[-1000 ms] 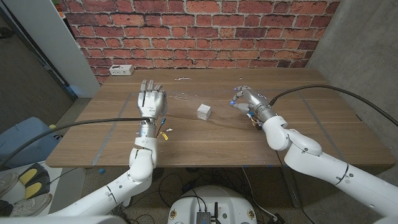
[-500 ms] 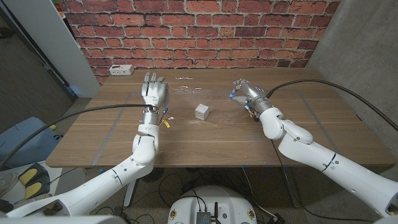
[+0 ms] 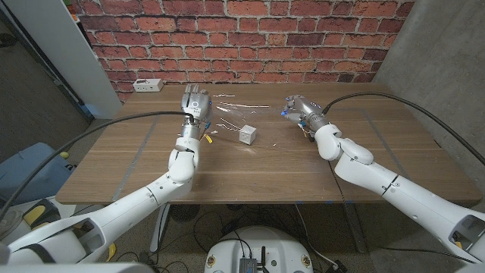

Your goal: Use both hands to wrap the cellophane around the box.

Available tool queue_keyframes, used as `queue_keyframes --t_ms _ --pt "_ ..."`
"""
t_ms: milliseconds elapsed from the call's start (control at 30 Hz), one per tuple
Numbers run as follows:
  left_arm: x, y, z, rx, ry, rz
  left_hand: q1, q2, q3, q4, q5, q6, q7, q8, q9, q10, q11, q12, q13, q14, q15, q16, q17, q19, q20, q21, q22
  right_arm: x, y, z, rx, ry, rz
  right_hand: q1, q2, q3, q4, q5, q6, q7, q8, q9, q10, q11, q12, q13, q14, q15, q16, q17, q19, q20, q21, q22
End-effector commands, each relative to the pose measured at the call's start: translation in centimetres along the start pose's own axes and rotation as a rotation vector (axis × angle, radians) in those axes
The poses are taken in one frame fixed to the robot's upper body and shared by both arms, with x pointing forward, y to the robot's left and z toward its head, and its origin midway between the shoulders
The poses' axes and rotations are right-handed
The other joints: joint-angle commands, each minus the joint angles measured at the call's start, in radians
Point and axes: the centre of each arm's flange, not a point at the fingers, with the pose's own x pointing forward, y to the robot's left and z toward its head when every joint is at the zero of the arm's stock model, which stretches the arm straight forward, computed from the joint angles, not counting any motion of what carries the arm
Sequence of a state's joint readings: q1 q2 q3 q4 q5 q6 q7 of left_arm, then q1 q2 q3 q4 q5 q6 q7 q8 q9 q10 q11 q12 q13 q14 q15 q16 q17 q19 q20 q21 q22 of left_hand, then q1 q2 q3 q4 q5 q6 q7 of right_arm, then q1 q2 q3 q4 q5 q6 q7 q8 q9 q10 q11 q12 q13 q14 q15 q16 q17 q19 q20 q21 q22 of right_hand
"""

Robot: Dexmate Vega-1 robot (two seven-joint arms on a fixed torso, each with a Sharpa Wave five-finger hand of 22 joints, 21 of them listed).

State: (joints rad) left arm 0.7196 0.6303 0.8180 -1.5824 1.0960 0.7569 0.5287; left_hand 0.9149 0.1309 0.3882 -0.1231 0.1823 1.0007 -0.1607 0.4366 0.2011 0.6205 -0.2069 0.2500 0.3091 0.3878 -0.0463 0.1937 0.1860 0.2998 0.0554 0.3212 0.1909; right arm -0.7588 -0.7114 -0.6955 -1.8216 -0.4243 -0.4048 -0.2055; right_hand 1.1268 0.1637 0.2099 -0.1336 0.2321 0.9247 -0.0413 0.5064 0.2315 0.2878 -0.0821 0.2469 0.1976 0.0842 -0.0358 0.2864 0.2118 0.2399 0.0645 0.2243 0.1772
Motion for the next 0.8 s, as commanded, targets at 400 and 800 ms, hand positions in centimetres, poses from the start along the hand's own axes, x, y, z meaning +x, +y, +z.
queue_keyframes --t_ms 400,800 --pt "4.2 -2.5 2.3 -0.011 -0.026 -0.021 -0.007 0.003 0.011 -0.001 0.006 0.049 0.000 -0.001 0.003 0.007 -0.005 0.002 0.003 0.002 -0.155 0.006 0.003 0.001 -0.002 -0.003 0.003 2.6 0.3 -2.2 0.000 0.018 -0.002 0.001 0.007 0.005 0.007 -0.012 -0.003 0.005 0.002 0.002 0.014 0.001 -0.003 0.004 0.010 -0.020 0.012 0.002 0.013 0.003 -0.005 0.000" --pt "5.4 -4.0 2.8 -0.004 -0.019 -0.009 -0.006 0.002 0.016 -0.006 0.006 0.054 0.008 0.000 0.002 0.027 -0.004 0.006 0.005 0.009 -0.158 0.008 0.002 0.006 -0.002 -0.002 0.003 4.8 0.5 -2.5 -0.008 0.003 -0.028 0.001 0.007 0.007 0.007 -0.017 0.001 0.005 0.004 0.000 0.026 -0.001 -0.003 0.005 0.017 -0.024 0.014 0.002 0.015 0.004 -0.007 0.000"
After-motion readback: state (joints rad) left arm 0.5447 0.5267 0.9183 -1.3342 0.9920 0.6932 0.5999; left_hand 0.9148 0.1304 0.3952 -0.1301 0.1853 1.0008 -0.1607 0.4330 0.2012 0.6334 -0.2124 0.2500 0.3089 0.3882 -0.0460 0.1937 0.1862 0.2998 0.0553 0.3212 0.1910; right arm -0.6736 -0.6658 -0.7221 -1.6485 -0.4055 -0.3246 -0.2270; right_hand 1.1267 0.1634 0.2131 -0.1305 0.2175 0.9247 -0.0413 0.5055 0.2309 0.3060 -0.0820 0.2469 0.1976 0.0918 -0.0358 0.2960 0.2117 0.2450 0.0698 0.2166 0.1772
